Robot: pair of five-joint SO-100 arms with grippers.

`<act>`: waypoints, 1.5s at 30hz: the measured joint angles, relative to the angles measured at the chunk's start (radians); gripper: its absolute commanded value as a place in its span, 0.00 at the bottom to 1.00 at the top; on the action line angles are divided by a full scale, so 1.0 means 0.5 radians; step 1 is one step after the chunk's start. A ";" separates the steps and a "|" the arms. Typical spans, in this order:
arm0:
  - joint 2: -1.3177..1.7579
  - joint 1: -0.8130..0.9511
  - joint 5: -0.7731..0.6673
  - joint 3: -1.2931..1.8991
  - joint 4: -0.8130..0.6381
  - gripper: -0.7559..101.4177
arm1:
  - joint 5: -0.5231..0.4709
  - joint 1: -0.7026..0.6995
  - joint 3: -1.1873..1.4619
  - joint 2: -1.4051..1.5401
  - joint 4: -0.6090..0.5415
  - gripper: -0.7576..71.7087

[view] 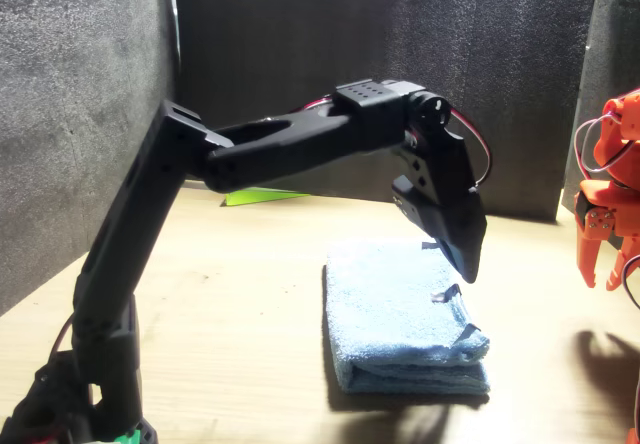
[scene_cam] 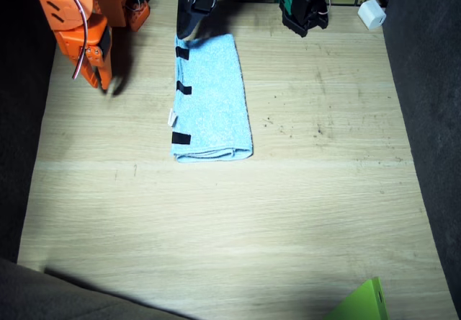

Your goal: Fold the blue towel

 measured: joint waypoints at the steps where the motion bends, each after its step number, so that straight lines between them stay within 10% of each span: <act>1: 0.025 0.040 -0.034 -0.055 0.043 0.00 | 0.000 -0.009 0.000 0.000 0.000 0.15; 7: 0.433 0.693 -0.426 0.193 0.049 0.00 | -0.077 -0.193 0.000 0.064 0.000 0.07; 18: 2.031 2.626 -0.436 2.697 -0.954 0.00 | -0.485 -0.614 0.500 0.699 -0.426 0.01; 27: 4.179 2.976 -0.258 4.169 -0.703 0.00 | -0.816 -0.439 1.641 2.734 -0.270 0.01; 45: 4.436 3.056 -0.252 4.237 -0.457 0.00 | -0.522 -0.785 1.666 2.881 -0.172 0.01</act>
